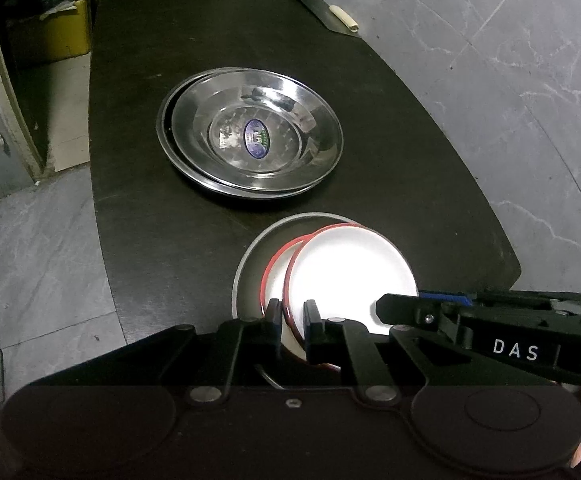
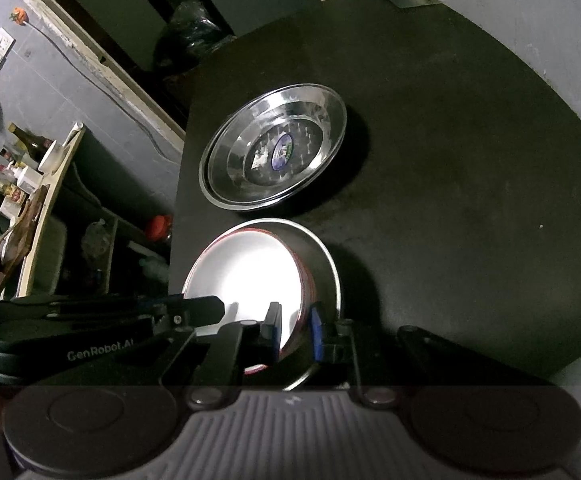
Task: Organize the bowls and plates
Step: 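Lower the second white bowl into the stacked bowls and open both tools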
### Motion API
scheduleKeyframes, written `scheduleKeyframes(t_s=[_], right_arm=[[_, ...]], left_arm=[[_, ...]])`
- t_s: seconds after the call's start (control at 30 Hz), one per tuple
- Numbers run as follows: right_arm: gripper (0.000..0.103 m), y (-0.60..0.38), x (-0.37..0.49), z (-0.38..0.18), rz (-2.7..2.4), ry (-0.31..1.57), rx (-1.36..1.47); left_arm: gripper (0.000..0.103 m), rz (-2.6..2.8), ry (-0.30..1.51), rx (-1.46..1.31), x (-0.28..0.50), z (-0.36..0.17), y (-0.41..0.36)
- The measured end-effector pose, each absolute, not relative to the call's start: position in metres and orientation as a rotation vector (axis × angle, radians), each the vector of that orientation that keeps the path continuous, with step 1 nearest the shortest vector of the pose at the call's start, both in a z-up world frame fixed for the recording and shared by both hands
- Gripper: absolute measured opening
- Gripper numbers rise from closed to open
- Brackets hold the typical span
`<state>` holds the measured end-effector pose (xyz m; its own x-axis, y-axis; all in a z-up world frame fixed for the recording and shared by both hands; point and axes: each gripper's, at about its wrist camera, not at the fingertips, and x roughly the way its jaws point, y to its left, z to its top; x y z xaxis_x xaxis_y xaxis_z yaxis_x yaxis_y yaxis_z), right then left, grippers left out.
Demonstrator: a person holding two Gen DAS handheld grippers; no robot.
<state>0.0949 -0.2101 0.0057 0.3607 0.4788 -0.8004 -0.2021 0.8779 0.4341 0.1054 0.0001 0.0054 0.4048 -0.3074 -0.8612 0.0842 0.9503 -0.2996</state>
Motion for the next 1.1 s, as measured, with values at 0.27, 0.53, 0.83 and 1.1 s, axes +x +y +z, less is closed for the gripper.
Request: scheduleKeyframes(t_s=[0.27, 0.53, 0.83, 1.1], right_arm=[[0.02, -0.21, 0.096, 0.004, 0.453, 1.12, 0.294], [0.021, -0.209, 0.096, 0.005, 0.45, 1.113, 0.293], [0.023, -0.208, 0.095, 0.009, 0.437, 1.099, 0.286], [0.037, -0.217, 0.084, 0.027, 0.427, 0.964, 0.288]], left_arm=[[0.014, -0.247, 1.118, -0.218, 0.104, 0.007, 0.002], [0.024, -0.22, 1.123, -0.194, 0.105, 0.006, 0.003], [0.024, -0.239, 1.125, -0.231, 0.106, 0.002, 0.01], [0.056, -0.256, 1.022, -0.271, 0.097, 0.015, 0.02]])
